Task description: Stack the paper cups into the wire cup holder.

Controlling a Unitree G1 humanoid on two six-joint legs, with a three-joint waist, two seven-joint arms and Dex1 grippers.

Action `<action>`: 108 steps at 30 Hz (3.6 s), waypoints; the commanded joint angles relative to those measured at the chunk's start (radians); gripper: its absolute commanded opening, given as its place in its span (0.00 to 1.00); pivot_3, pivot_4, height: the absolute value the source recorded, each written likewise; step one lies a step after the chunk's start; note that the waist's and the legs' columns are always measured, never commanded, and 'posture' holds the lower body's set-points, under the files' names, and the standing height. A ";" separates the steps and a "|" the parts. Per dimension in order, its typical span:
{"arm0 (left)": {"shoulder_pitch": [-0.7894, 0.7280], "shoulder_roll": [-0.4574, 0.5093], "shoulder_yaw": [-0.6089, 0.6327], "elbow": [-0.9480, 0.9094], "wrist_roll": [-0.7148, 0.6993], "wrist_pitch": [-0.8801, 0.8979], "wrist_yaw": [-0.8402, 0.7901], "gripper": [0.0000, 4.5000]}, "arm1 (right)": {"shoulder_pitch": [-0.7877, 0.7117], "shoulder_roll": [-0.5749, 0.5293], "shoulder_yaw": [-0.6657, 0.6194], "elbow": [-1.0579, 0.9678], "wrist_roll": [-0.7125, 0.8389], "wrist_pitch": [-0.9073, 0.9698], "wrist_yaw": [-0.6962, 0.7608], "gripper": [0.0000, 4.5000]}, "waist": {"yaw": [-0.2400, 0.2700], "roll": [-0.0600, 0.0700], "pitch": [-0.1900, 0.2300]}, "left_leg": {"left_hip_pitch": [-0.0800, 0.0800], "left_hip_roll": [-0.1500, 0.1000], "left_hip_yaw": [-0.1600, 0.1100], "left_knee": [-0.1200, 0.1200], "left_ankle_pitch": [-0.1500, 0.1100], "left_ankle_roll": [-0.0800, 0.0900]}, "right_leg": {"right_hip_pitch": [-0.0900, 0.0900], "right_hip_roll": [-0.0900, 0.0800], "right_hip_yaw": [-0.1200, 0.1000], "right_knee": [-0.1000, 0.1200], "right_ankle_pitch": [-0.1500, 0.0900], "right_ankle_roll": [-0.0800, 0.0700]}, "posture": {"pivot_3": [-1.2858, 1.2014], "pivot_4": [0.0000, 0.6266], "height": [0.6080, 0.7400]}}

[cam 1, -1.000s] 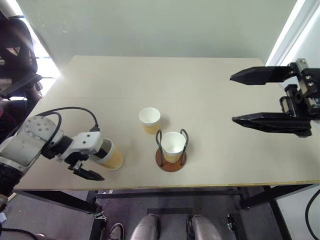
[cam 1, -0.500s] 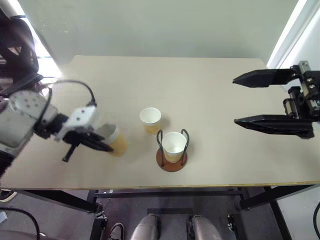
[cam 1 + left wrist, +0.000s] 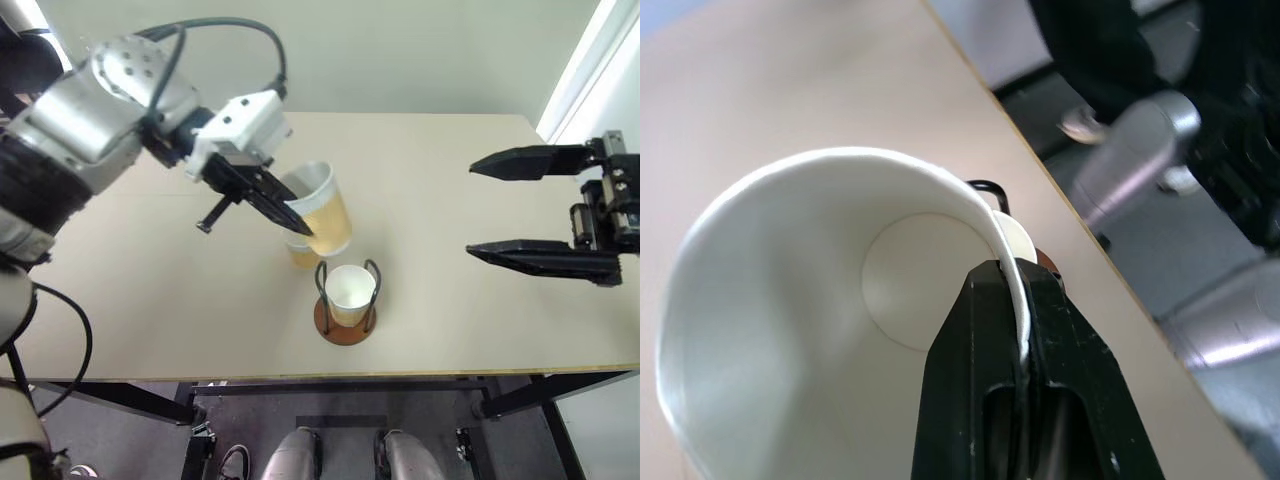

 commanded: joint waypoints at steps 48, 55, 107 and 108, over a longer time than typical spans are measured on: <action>-0.164 -0.371 -0.445 0.223 -0.135 -0.479 -0.029 0.01 | 0.334 -0.202 -0.482 -0.212 0.513 0.049 -0.520 0.89 | 0.036 0.004 0.000 | -0.010 -0.007 0.007 0.034 -0.027 0.018 | 0.013 -0.010 -0.001 -0.013 0.000 0.031 | 0.52 0.24 1.00; -0.158 -0.401 -0.466 0.264 -0.100 -0.512 -0.029 0.01 | 0.356 -0.199 -0.498 -0.226 0.539 0.042 -0.557 0.89 | 0.037 0.004 0.000 | -0.010 -0.007 0.008 0.033 -0.027 0.019 | 0.013 -0.010 0.000 -0.014 0.000 0.031 | 0.52 0.24 1.00; 0.122 -0.364 0.104 0.727 0.258 -0.230 -0.029 1.00 | 0.425 -0.156 -0.506 -0.216 0.442 0.013 -0.471 0.89 | 0.049 0.008 -0.002 | -0.010 -0.008 0.009 0.034 -0.026 0.021 | 0.012 -0.008 0.000 -0.016 0.002 0.033 | 0.52 0.24 1.00; 0.135 -0.380 0.136 0.742 0.275 -0.227 -0.029 1.00 | 0.423 -0.156 -0.495 -0.213 0.428 0.004 -0.459 0.89 | 0.051 0.008 -0.002 | -0.010 -0.008 0.008 0.034 -0.026 0.021 | 0.013 -0.009 0.000 -0.016 0.002 0.033 | 0.52 0.24 1.00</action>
